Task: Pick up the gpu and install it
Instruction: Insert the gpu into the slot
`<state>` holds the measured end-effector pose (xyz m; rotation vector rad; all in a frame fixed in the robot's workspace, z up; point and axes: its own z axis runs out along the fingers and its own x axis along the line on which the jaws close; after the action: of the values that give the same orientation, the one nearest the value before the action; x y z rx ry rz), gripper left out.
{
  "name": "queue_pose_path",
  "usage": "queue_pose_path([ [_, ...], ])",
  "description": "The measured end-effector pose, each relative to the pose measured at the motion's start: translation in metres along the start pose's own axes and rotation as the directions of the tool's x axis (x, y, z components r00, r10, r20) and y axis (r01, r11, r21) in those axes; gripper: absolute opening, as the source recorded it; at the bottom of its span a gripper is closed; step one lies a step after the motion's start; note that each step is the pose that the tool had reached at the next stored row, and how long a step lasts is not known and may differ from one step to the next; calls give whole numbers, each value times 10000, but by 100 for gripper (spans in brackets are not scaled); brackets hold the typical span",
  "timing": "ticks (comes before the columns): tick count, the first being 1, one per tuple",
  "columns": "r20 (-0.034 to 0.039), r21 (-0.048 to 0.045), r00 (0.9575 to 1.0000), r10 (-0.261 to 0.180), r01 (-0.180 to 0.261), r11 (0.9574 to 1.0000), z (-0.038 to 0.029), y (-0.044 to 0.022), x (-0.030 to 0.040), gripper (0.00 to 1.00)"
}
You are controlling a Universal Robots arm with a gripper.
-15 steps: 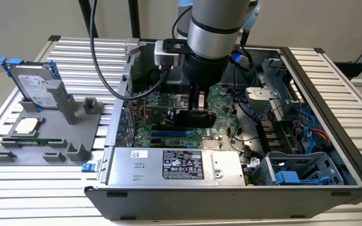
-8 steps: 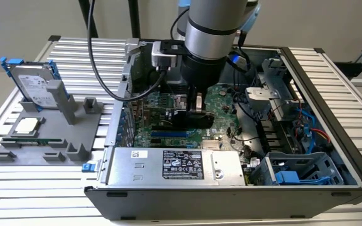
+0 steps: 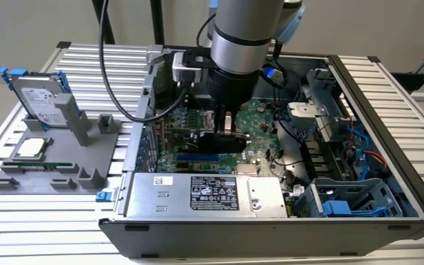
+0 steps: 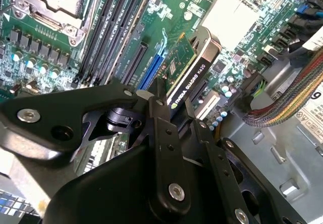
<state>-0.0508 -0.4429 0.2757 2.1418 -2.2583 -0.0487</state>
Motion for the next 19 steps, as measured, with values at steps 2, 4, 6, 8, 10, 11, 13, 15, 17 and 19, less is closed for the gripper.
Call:
queue_pose_path([
  [2,0,-1,10000,0,0,10000,10,8,1,0],
  [4,0,0,10000,0,0,10000,29,21,1,0],
  [6,0,0,10000,0,0,10000,52,35,2,0],
  [8,0,0,10000,0,0,10000,71,48,3,0],
  [10,-2,0,10000,0,0,10000,82,58,7,0],
  [11,1,0,10000,0,0,10000,90,64,7,0],
  [13,0,0,10000,0,0,10000,105,79,8,0],
  [15,0,0,10000,0,0,10000,120,94,9,0],
  [17,0,0,10000,0,0,10000,140,112,10,0],
  [19,0,0,10000,0,0,10000,157,126,11,0],
])
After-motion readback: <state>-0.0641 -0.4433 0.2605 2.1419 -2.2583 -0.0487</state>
